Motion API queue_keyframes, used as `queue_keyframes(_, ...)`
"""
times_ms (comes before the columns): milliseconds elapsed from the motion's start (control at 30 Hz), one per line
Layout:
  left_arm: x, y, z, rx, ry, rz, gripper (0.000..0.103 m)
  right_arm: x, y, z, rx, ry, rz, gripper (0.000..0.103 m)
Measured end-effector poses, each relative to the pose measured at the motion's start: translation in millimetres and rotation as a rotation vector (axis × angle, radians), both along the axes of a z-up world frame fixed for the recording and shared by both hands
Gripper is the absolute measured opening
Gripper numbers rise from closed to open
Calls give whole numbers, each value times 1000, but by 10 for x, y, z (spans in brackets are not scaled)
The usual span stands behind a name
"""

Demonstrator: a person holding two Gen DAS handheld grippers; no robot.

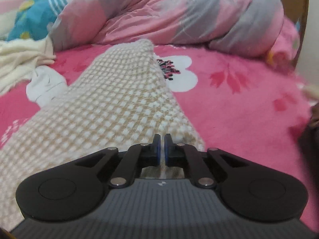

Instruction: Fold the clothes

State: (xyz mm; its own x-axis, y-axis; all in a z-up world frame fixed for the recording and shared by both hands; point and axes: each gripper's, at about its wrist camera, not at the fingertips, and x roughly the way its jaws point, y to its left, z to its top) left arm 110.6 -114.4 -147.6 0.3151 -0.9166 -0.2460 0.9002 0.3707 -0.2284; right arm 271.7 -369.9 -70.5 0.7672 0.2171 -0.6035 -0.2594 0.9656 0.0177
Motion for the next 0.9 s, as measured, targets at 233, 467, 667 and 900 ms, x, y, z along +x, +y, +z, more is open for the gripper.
queue_keyframes(233, 69, 81, 180, -7, 123, 33, 82, -487, -27, -245, 30, 60, -47, 3)
queue_keyframes(467, 68, 109, 393, 93, 144, 190, 82, -1057, 138, 207, 56, -24, 7, 6)
queue_keyframes(667, 21, -80, 369, 221, 104, 212, 80, -1465, -18, -242, 36, 12, -23, 5)
queue_keyframes(900, -159, -269, 384, 322, 46, 196, 83, -2039, 25, -184, 84, -41, 44, 8)
